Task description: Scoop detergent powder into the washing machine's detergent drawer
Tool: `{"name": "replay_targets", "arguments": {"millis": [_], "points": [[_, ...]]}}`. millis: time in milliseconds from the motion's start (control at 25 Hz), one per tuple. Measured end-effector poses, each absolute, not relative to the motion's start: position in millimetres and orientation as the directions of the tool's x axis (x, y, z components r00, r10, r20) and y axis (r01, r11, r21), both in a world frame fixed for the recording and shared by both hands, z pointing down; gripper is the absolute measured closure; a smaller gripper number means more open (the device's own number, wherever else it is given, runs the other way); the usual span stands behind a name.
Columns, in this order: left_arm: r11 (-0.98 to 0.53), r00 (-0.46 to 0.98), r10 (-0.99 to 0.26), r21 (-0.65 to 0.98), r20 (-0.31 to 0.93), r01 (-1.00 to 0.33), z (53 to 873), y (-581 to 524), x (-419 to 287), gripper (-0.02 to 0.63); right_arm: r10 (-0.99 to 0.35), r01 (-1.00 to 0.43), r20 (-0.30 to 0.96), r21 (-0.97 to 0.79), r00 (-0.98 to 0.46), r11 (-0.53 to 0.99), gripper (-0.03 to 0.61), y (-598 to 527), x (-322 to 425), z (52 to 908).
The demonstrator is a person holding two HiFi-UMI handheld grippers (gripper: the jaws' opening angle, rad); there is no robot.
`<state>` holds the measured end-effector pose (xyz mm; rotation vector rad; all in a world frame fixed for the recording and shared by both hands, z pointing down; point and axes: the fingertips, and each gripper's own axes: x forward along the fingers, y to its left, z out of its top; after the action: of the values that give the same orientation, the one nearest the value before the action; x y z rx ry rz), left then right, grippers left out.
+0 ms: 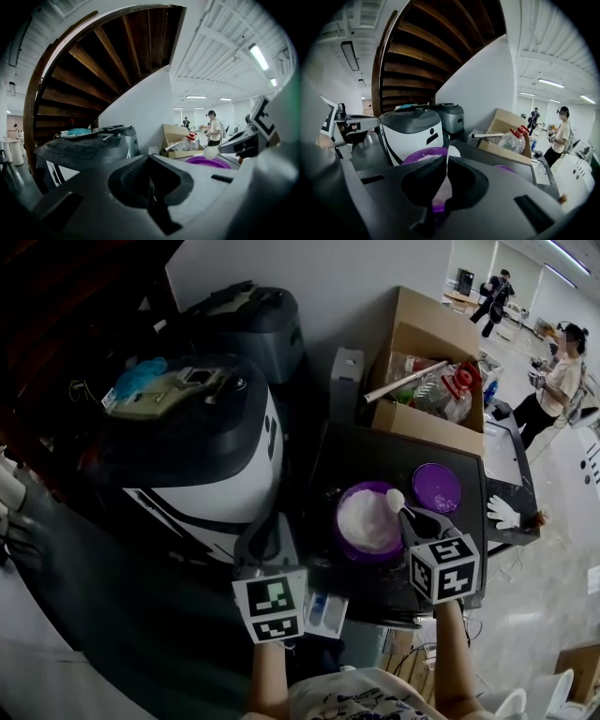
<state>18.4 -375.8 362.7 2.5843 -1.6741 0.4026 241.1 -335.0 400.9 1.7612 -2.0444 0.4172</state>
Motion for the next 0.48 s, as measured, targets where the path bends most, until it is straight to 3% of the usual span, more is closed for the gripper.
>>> {"name": "replay_targets", "arguments": {"millis": [480], "points": [[-0.41,0.369,-0.884,-0.099,0.286,-0.907,384.1,-379.6,16.5,0.611,-0.699,-0.955,0.704,0.107,-0.124,0.277,0.558,-343.4,241.9,439.0]]}}
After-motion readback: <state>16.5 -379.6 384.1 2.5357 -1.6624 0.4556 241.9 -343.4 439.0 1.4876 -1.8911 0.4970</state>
